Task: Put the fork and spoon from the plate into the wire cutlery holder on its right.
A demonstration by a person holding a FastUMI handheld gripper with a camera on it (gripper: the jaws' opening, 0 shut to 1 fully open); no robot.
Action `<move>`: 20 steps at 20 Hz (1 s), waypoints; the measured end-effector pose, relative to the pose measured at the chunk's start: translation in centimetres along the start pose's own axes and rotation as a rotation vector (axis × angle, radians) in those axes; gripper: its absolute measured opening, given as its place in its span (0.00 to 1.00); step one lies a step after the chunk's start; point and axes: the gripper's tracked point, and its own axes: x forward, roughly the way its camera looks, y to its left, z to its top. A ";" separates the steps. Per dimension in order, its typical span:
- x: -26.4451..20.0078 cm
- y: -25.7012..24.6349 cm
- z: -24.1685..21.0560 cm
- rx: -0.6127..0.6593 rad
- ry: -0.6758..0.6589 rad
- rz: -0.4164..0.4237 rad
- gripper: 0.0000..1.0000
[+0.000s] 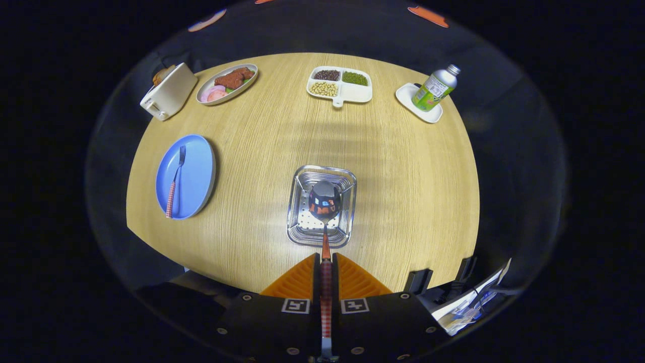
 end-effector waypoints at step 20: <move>-0.6 -0.1 6.3 0.167 -0.132 0.087 0.14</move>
